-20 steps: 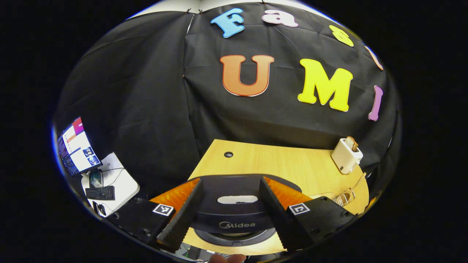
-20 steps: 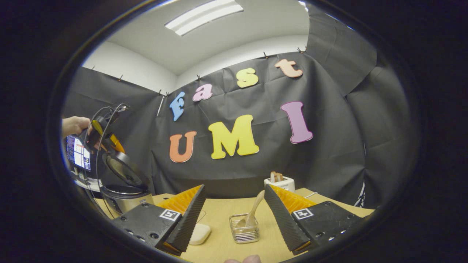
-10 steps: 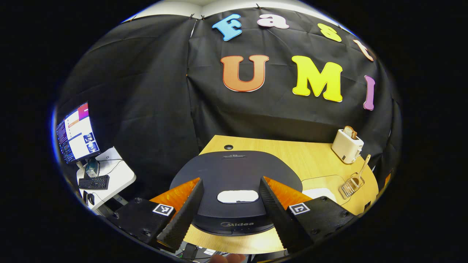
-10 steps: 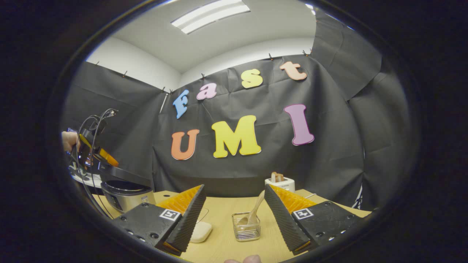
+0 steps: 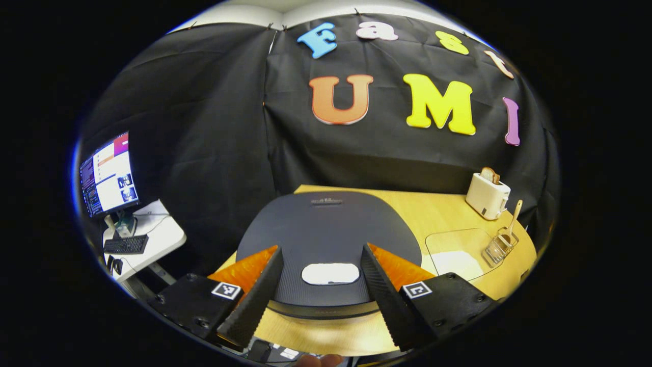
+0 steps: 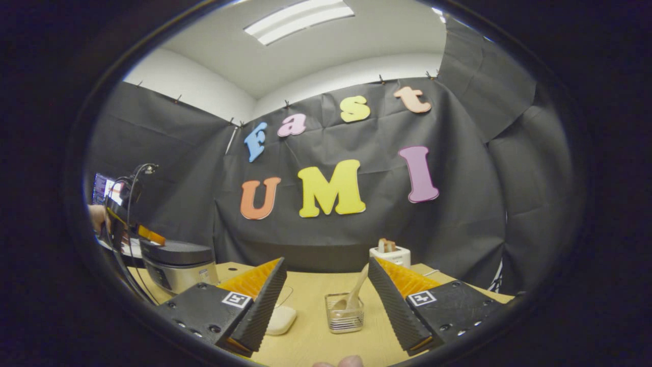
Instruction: Close the left gripper, press the button to open the rice cooker; take a wooden spoon from the chopstick holder with the right hand, scoop a spoonful of rice and pour it into the rice cooker, then put the wooden spoon back into the chopstick holder.
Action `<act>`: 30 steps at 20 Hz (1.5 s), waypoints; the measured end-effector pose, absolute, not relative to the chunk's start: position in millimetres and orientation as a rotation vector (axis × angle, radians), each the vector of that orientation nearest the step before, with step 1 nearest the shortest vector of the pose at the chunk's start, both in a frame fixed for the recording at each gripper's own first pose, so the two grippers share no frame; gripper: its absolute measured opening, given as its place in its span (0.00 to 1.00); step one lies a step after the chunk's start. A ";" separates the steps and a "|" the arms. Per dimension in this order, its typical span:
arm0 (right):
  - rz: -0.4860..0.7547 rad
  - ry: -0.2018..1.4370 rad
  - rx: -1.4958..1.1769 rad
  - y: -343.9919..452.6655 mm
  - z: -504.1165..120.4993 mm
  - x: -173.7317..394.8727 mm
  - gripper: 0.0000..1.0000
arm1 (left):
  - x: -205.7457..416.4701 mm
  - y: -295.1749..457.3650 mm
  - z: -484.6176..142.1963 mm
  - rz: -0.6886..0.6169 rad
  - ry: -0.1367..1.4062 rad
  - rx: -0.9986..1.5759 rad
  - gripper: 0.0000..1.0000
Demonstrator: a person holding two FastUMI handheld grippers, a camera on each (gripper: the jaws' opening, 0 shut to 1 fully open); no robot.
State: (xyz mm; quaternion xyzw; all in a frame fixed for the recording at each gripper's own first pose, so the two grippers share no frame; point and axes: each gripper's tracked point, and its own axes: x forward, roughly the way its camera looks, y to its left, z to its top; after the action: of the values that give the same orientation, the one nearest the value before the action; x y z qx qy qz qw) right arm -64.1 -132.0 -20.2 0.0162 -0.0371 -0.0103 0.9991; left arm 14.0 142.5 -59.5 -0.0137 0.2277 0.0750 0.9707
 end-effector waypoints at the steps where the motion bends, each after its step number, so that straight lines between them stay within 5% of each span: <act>1: -0.018 -0.072 0.033 -131.4 -22.2 -62.8 0.95 | 13.1 144.0 -61.1 0.156 0.424 -0.031 0.98; 17: 0.009 -0.025 0.044 -114.7 -41.2 -52.8 0.95 | 13.9 141.1 -63.7 0.148 0.273 0.005 0.94; 18: 0.000 -0.028 0.041 -116.5 -39.5 -52.9 0.91 | 14.1 140.2 -63.3 0.149 0.277 0.005 0.88; 23: -0.018 -0.032 0.030 -115.1 -36.8 -52.4 0.95 | 10.9 135.3 -48.3 0.180 0.270 -0.041 1.00; 30: -0.033 -0.071 -0.007 -110.0 -9.1 -44.1 0.95 | 11.3 91.0 24.6 0.106 0.103 -0.031 0.98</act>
State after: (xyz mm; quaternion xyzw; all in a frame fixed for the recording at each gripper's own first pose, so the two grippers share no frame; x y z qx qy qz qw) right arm -44.1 -110.0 -9.1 -0.0033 -0.0355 -0.0165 0.9992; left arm 11.3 91.0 24.6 -0.0155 0.0513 0.0529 0.9972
